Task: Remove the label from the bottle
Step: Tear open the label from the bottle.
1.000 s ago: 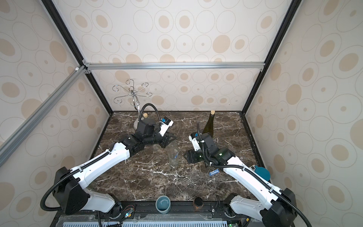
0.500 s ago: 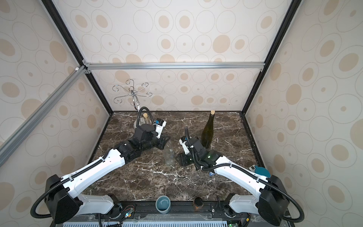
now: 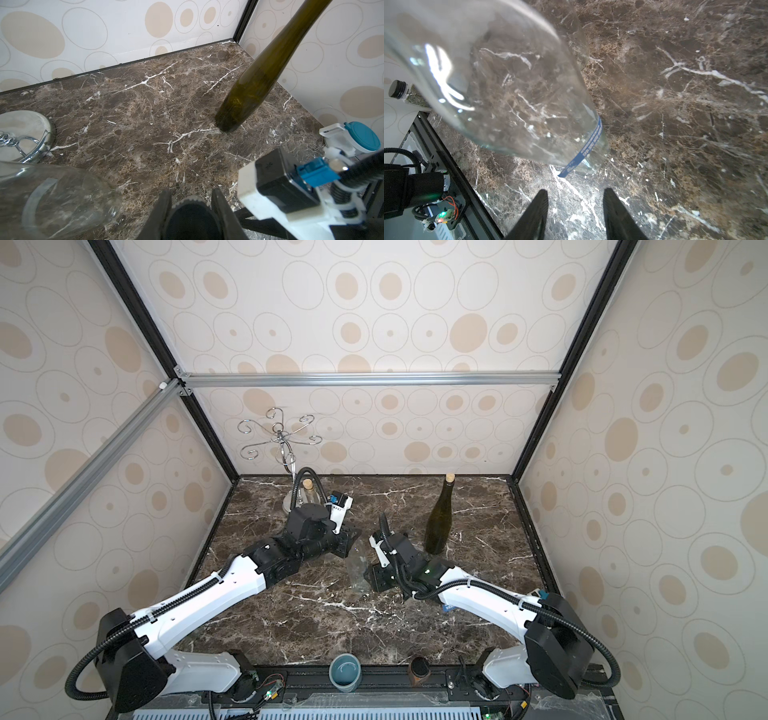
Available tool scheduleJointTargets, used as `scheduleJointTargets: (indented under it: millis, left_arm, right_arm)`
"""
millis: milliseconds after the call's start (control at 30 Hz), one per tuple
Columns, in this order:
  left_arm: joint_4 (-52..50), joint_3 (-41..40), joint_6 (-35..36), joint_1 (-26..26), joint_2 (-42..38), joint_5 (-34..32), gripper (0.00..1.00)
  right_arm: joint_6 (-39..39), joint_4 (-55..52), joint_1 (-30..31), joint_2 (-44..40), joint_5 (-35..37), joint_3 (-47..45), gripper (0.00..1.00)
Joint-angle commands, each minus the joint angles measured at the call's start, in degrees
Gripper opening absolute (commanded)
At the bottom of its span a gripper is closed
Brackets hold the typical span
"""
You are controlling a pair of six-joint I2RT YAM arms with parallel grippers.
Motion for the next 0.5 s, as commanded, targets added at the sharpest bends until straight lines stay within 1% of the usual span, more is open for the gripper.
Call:
scheduleJointTargets:
  millis: [0,100,233,467]
  left_arm:
    - [2.02,1.47,-1.21,-0.48,0.54,0.06,0.11]
    - [1.77,1.81,-0.89,-0.49,0.76,0.08,0.11]
    - [1.59,2.08,-0.69,-0.54,1.11,0.17,0.11]
    - [1.85,2.44,-0.65,-0.54,1.65,0.77,0.11]
  right_arm:
    - [0.58,1.99,0.83,1.14,0.52,1.31,0.43]
    - [0.96,3.06,1.18,1.54,1.19,1.33,0.40]
    - [1.29,3.10,1.47,2.37,2.03,1.85,0.39]
    - [1.99,3.25,1.55,3.78,2.97,2.82,0.32]
